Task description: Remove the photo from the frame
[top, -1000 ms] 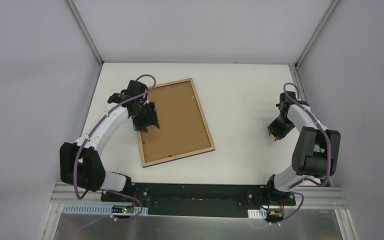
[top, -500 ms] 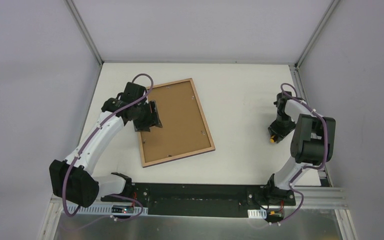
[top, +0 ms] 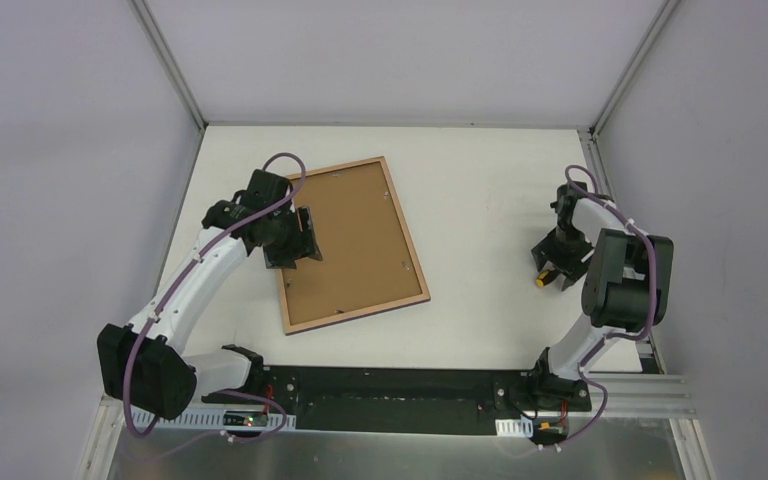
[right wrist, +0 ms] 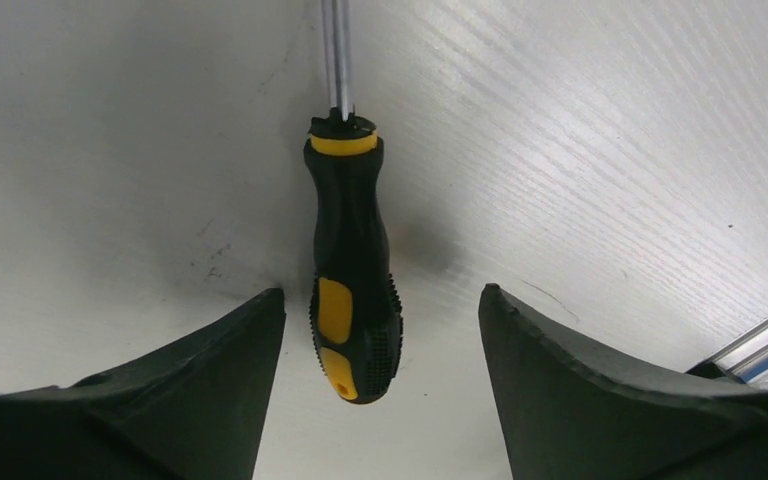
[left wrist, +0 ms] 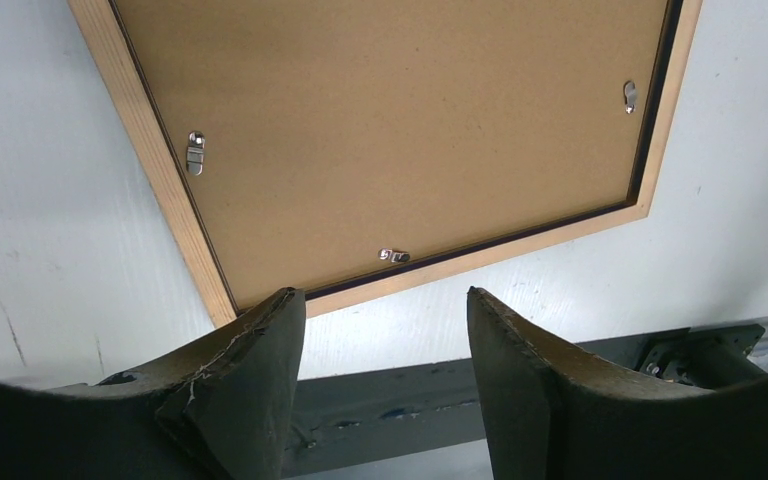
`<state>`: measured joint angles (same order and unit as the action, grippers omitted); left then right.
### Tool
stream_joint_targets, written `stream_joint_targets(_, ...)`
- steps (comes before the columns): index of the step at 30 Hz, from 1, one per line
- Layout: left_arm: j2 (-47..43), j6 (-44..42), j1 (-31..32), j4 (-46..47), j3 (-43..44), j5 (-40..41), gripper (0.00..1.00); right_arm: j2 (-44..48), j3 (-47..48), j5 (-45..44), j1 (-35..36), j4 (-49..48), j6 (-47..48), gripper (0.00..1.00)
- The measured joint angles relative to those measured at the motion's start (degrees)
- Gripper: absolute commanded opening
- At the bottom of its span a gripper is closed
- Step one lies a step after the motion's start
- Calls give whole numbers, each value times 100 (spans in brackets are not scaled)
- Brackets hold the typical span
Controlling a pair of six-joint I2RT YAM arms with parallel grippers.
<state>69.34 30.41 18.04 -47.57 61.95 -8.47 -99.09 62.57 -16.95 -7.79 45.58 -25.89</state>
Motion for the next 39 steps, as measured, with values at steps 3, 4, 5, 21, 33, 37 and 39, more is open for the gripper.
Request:
stream_joint_targets(3, 46, -20, 0, 2, 0, -2, 62, 52, -35, 57, 0, -68, -2, 82)
stream_joint_targets(4, 83, -28, 0, 0, 2, -2, 61, 76, -57, 79, 0, -92, -2, 83)
stream_joint_targets(5, 129, -39, 0, 0, 2, -4, 62, 98, -66, 94, 0, -96, 0, 85)
stream_joint_targets(21, 605, -22, 33, 55, 68, -813, 62, 1412, -190, 155, 885, -146, 387, 92)
stream_joint_targets(33, 1287, 1445, 496, 426, 70, -1108, 61, 2236, -1611, 2981, 3611, -2015, 177, 83)
stream_joint_targets(37, 1770, 1980, 721, 457, 240, -1215, 62, 1893, -1685, 3351, 3936, -2485, 138, 70)
stream_joint_targets(39, 1996, 2205, 800, 490, 415, -1261, 62, 1606, -1620, 3414, 4046, -2605, 181, 65)
